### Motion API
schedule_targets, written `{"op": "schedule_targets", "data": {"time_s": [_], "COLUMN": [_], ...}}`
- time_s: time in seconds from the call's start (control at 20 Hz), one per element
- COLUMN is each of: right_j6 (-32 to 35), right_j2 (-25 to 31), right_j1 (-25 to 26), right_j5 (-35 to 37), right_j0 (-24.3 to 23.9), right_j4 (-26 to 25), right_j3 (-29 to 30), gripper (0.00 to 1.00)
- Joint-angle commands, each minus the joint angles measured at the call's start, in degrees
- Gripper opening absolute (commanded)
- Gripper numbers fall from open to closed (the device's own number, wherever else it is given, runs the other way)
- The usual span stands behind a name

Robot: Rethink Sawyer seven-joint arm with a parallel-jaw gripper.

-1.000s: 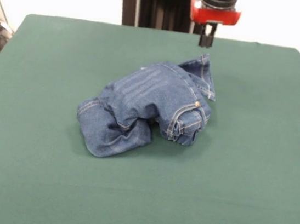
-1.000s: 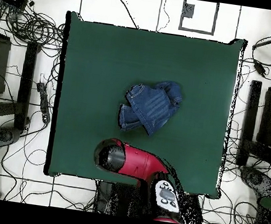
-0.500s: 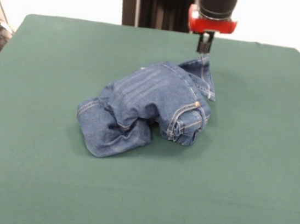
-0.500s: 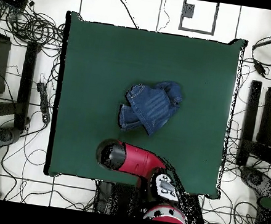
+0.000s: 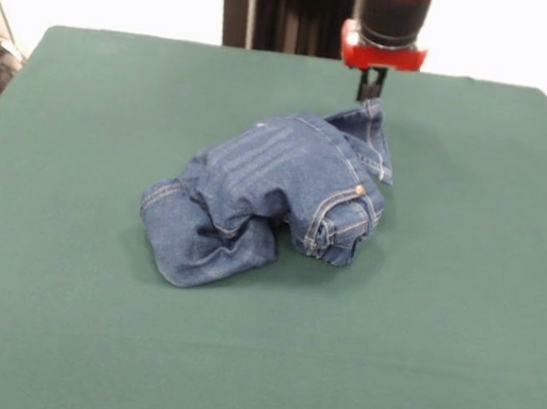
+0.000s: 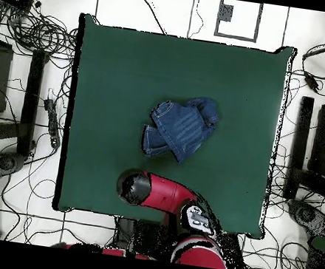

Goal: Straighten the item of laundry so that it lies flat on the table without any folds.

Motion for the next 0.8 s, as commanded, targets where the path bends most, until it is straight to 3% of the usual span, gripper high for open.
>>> {"op": "schedule_targets", "data": {"time_s": [0.05,0.35,0.8], "right_j6": [10.30,9.92,9.18], "right_j2": [3.07,4.44,4.37], "right_j1": [2.80,4.14,-0.69], "right_j5": [-6.39,-9.42,-4.93], "right_j0": [1.02,-0.47,-0.79], "right_j4": [0.20,-0.35,0.01], "right_j3": [-3.77,-2.53,0.22], "gripper": [0.00,0.00,0.00]}}
